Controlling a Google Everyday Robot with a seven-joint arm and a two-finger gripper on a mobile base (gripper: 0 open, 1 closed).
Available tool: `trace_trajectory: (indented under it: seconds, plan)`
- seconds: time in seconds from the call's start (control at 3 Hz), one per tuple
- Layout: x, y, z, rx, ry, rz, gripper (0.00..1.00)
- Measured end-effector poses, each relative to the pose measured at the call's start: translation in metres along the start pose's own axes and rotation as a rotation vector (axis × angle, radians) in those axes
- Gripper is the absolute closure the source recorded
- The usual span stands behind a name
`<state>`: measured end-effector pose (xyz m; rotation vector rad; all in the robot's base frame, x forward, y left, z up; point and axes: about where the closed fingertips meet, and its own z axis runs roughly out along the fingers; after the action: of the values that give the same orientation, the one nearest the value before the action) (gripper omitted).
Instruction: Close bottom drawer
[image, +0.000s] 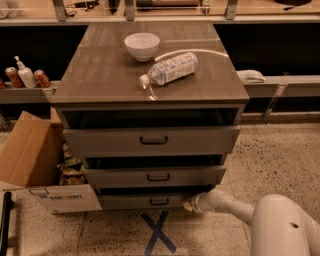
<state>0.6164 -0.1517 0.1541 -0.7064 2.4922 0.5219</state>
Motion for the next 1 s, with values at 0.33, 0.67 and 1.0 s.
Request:
trace_trajectory:
  seconds: [0.33,0.67,1.0]
  plan:
    - [-0.0137,-0.0077,0.0068,-0.001,-0.014,0.001,1.00]
    - [-0.0127,-0.0082,0.0059,-0.001,-0.014,0.001,1.00]
    - [-0.0127,-0.0082,0.0059,-0.001,-0.014,0.001,1.00]
